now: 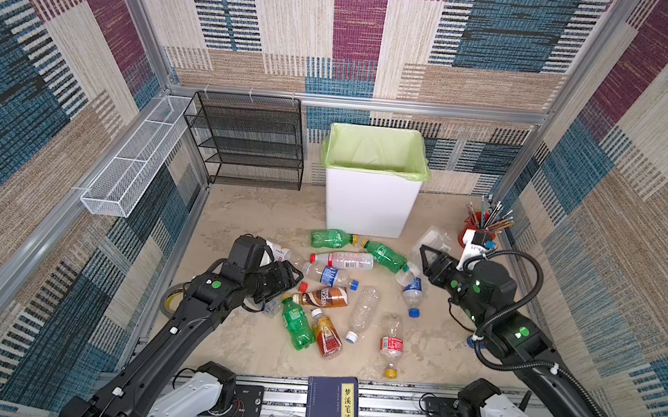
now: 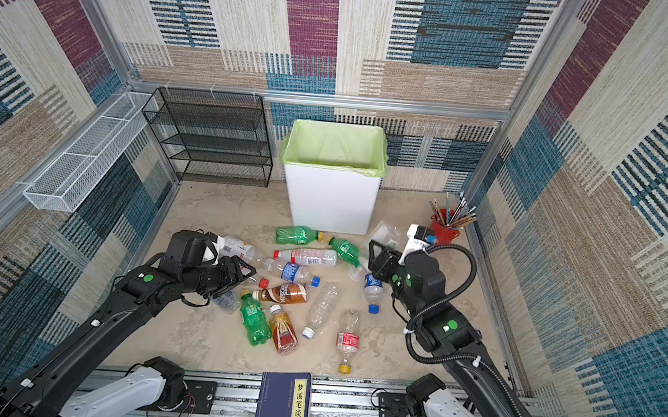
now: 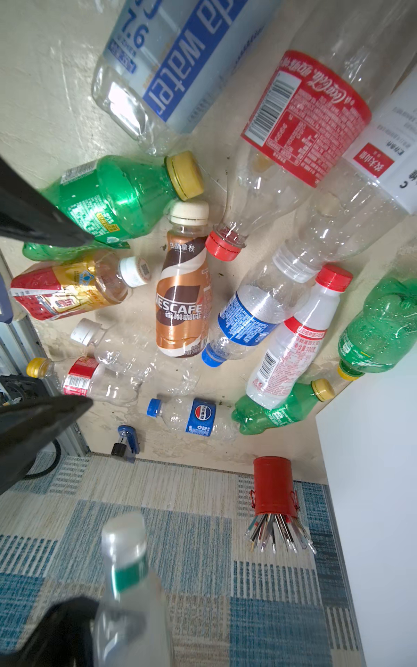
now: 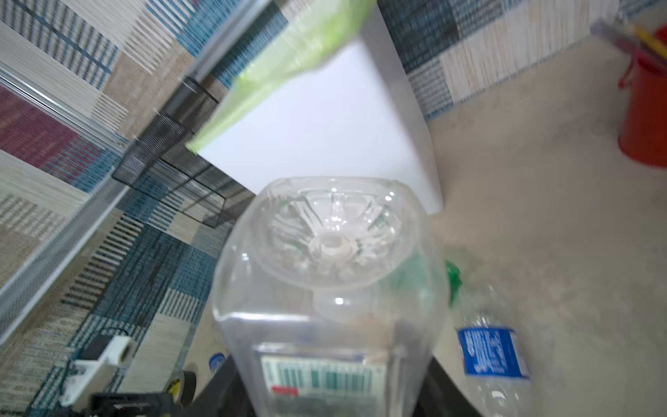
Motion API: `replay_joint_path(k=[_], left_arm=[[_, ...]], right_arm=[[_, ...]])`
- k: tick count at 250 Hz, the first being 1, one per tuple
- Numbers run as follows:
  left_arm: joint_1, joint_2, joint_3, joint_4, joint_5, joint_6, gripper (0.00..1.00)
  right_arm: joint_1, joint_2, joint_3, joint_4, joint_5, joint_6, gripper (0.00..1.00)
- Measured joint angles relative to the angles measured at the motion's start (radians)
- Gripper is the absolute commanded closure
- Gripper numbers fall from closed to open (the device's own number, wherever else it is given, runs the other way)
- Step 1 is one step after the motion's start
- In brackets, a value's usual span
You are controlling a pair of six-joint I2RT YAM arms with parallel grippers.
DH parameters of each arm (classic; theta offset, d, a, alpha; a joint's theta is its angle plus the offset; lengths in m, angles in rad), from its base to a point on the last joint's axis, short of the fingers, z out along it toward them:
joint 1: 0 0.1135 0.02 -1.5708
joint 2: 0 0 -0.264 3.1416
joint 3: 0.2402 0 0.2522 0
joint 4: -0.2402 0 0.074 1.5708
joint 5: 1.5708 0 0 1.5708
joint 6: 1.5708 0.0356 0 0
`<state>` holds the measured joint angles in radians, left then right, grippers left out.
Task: Throw the plastic bottles in the bin
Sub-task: 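Carry the clear bottle with right gripper over the bin and open, then return right gripper to the pile, lowering onto red-label clear bottle nearest robot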
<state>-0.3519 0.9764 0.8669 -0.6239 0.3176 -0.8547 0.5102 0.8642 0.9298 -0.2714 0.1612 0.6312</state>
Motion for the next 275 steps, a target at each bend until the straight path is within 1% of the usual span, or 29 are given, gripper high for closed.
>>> replay_joint_path(k=[20, 29, 41, 47, 61, 79, 92, 103, 123, 138, 150, 169, 194, 233, 275], left_arm=[[0.0, 0.012, 0.021, 0.002, 0.0, 0.0, 0.34], [0.0, 0.018, 0.031, 0.005, 0.0, 0.0, 0.34], [0.0, 0.029, 0.045, 0.006, 0.0, 0.0, 0.34], [0.001, 0.032, 0.052, 0.006, 0.0, 0.0, 0.34], [0.001, 0.041, 0.068, 0.006, 0.0, 0.0, 0.34], [0.001, 0.041, 0.084, 0.008, -0.001, 0.0, 0.34], [0.001, 0.035, 0.086, 0.011, -0.002, 0.0, 0.34], [0.001, 0.029, 0.086, 0.013, -0.005, -0.003, 0.34], [0.003, 0.016, 0.085, 0.014, -0.009, -0.007, 0.34], [0.003, 0.008, 0.081, 0.017, -0.024, -0.008, 0.34], [0.003, 0.003, 0.073, 0.02, -0.024, -0.01, 0.34], [0.005, -0.003, 0.06, 0.02, -0.023, -0.011, 0.34], [0.006, -0.01, 0.043, 0.021, -0.023, -0.014, 0.34], [0.007, -0.027, 0.01, 0.023, -0.023, -0.024, 0.34], [0.01, -0.064, -0.028, 0.02, -0.024, -0.036, 0.34]], right_arm=[[-0.021, 0.214, 0.331, 0.051, 0.002, -0.07, 0.22], [-0.032, 0.32, 0.491, 0.071, -0.005, -0.096, 0.15], [-0.043, 0.475, 0.732, 0.07, -0.021, -0.129, 0.07], [-0.047, 0.545, 0.842, 0.062, -0.027, -0.142, 0.01], [-0.051, 0.688, 1.096, -0.009, -0.039, -0.166, 0.01], [-0.05, 0.776, 1.347, -0.144, -0.047, -0.179, 0.01], [-0.05, 0.758, 1.4, -0.151, -0.044, -0.187, 0.01], [-0.051, 0.694, 1.377, -0.152, -0.03, -0.191, 0.01], [-0.063, 0.582, 1.284, -0.137, -0.01, -0.195, 0.0], [-0.075, 0.532, 1.214, -0.126, 0.013, -0.194, 0.0], [-0.079, 0.497, 1.135, -0.127, 0.02, -0.193, 0.01], [-0.079, 0.441, 0.972, -0.181, 0.021, -0.175, 0.02], [-0.085, 0.365, 0.748, -0.266, 0.005, -0.122, 0.04], [-0.086, 0.246, 0.421, -0.304, -0.048, -0.016, 0.08], [-0.085, 0.204, 0.196, -0.386, -0.107, 0.086, 0.11]])
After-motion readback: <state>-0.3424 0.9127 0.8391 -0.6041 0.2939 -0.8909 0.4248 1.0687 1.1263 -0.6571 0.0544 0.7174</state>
